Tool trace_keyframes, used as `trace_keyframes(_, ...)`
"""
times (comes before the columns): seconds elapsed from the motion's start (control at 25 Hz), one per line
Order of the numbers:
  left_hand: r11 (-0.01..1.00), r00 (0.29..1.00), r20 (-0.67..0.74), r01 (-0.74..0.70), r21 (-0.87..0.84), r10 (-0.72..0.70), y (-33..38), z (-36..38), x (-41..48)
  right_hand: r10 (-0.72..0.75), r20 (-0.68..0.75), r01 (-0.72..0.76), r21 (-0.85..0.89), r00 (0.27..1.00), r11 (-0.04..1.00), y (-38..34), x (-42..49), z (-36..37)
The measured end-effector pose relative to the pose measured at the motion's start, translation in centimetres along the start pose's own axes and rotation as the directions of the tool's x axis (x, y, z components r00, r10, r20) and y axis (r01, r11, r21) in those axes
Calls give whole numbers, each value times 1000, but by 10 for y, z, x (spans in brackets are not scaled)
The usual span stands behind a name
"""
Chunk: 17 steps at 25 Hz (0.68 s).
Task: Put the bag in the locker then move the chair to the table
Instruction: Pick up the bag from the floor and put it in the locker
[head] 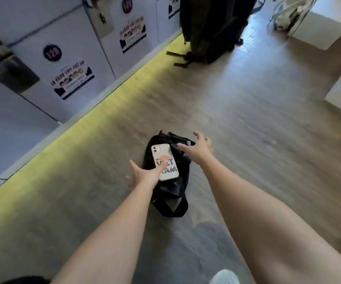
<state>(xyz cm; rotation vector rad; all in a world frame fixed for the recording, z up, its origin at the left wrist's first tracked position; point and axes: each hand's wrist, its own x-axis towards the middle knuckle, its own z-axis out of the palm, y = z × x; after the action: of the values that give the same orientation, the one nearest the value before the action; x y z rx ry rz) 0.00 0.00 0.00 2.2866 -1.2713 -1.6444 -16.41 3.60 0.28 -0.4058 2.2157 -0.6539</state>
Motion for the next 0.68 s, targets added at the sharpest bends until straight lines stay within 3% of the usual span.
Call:
trace_keyframes(0.2,961,969,-18,242,-131,-247,-40,47,81,26,111,-4,-194,994,981,20,101,69)
trace_keyframes(0.44,936,969,57,246,-251,-240,-51,56,98,4,278,64,-236,961,970,12,132,93)
trace_keyframes(0.68,922,972,46,234,-308,-231,-46,49,91,-49,234,104,-226,971,969,11,122,97)
